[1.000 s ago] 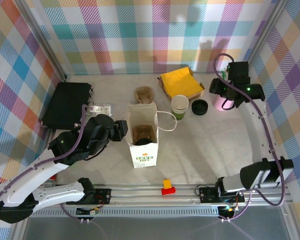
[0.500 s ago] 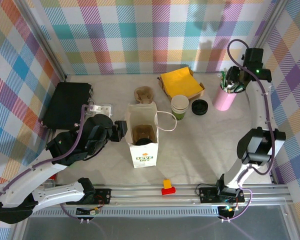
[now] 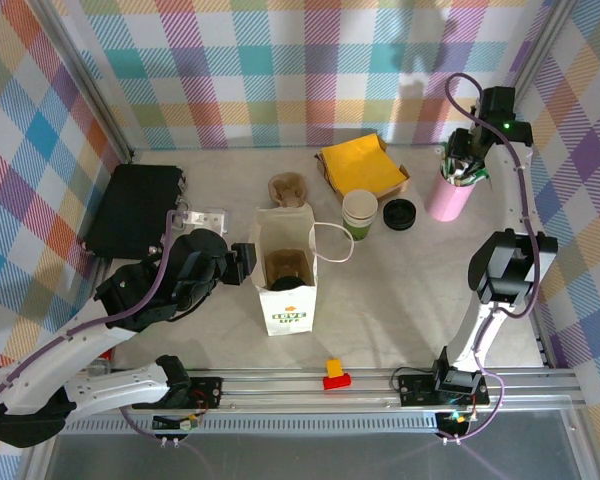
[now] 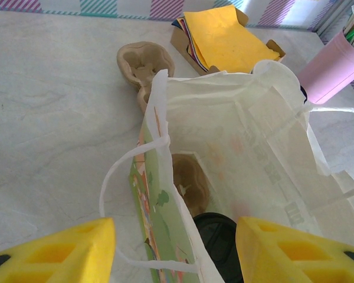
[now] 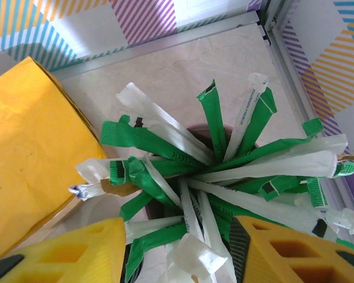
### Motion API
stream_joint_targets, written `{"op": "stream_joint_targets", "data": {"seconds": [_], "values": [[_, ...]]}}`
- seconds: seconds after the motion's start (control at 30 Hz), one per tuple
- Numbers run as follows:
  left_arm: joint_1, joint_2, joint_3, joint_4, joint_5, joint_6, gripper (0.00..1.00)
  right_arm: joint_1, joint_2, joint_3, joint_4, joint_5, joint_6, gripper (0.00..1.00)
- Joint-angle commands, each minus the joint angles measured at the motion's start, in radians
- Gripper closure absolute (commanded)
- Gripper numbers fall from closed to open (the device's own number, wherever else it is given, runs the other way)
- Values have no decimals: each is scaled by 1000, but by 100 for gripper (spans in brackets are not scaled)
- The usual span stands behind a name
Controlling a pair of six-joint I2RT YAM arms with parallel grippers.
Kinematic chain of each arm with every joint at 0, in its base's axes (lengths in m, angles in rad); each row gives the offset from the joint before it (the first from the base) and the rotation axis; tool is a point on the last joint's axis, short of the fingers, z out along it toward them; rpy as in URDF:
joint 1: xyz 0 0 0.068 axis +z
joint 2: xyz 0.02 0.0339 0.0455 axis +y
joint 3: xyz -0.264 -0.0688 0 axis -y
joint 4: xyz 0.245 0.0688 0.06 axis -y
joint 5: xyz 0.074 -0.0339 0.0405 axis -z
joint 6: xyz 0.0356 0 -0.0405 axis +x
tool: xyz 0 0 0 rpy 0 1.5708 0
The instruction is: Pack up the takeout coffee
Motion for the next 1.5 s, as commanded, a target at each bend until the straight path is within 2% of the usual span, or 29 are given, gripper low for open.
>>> {"op": "stream_joint_targets", "data": {"seconds": [0.0,0.17,0.9,1.23,1.47], "values": [[8,-20,-14,-2,0,15,44,-9,20,33,-38,14,-28,49],[8,-25,-20,0,3,8,44,-12,41,38,-38,15,-33,52],[8,-33,-36,3,3,3,44,-19,78,76,-28,53,-43,75],[8,-35,-36,0,5,5,43,-19,52,80,-23,59,-40,86],[8,-47,-44,-5,5,-1,43,-19,-20,75,-14,45,-27,89]]}}
